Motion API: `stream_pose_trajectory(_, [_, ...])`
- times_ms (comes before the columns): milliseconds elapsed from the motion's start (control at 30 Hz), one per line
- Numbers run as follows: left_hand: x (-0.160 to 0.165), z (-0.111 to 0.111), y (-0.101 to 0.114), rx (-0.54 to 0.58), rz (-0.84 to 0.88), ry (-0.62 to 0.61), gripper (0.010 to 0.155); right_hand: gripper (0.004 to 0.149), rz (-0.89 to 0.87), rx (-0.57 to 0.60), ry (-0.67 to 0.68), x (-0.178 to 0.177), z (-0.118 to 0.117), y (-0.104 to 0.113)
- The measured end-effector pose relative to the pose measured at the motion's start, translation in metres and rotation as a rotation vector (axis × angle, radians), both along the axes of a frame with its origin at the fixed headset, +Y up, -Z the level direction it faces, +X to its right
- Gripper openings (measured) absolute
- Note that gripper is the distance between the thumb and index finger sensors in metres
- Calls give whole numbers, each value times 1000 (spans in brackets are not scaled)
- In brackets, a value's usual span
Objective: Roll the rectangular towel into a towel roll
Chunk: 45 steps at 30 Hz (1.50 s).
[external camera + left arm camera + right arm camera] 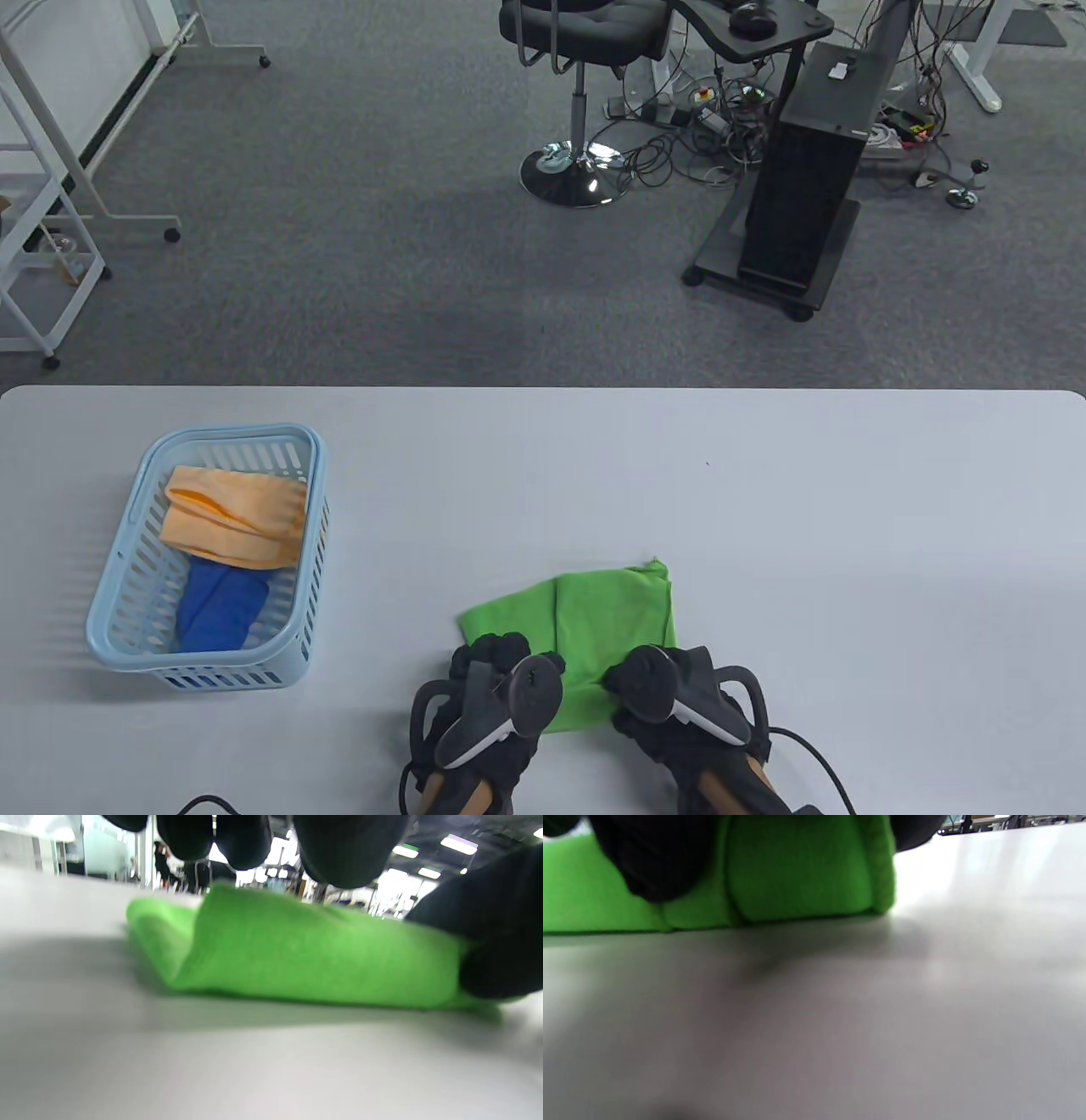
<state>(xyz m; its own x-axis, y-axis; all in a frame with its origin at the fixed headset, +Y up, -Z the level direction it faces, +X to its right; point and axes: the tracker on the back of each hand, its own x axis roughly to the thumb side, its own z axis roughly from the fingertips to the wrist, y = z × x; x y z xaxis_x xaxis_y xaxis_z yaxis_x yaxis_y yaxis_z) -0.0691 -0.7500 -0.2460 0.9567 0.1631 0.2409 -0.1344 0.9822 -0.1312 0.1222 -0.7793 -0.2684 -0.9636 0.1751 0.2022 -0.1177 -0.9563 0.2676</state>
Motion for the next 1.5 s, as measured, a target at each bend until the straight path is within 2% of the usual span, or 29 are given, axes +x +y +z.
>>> stream_pose_trajectory(67, [8, 4, -1, -15, -44, -60, 53, 58, -30, -6, -7, 2, -1, 0])
stream_pose_trajectory(133, [15, 3, -11, -112, -124, -95, 64, 57, -41, -20, -7, 3, -2, 0])
stream_pose_trajectory(200, [19, 2, -18, -126, -183, -107, 70, 56, -47, -22, -5, 4, -2, 0])
stream_pose_trajectory(400, [18, -1, -23, -121, -175, -104, 68, 54, -86, -76, 11, 6, -3, 0])
stream_pose_trajectory(500, [17, -2, -26, -115, -144, -91, 63, 53, -107, -109, 8, 7, -2, 1])
stream_pose_trajectory(633, [15, -4, -25, -88, -89, -95, 55, 55, -98, -66, -6, 9, -2, 3])
stream_pose_trajectory(800, [10, -6, -24, -97, -60, -76, 52, 65, -108, 48, -3, 13, 4, 20])
stream_pose_trajectory(867, [8, -8, -22, -110, -46, -67, 52, 68, -142, 59, 30, 12, 6, 23])
stream_pose_trajectory(933, [6, -9, -22, -128, -19, -62, 51, 71, -139, 25, 65, 10, 8, 20])
stream_pose_trajectory(1000, [4, -10, -22, -141, -13, -66, 51, 74, -56, -25, 99, 5, 9, 11])
stream_pose_trajectory(1100, [2, -10, -20, -166, 18, -50, 51, 75, 45, -34, 109, -2, 7, 0])
stream_pose_trajectory(1167, [1, -8, -17, -151, 30, -37, 52, 71, 47, 15, 85, -4, 6, -1])
stream_pose_trajectory(1267, [1, -4, -7, -79, -1, -17, 58, 65, 49, 7, 67, -5, 3, -2])
stream_pose_trajectory(1367, [6, 3, 3, 49, -84, -8, 50, 61, 2, -6, 56, -3, 1, -2])
stream_pose_trajectory(1433, [11, 5, 3, 58, -82, -48, 53, 61, -8, -17, 56, -1, 1, -2])
stream_pose_trajectory(1500, [15, 5, -2, -2, -98, -88, 63, 60, -15, -25, 56, 1, 0, -1])
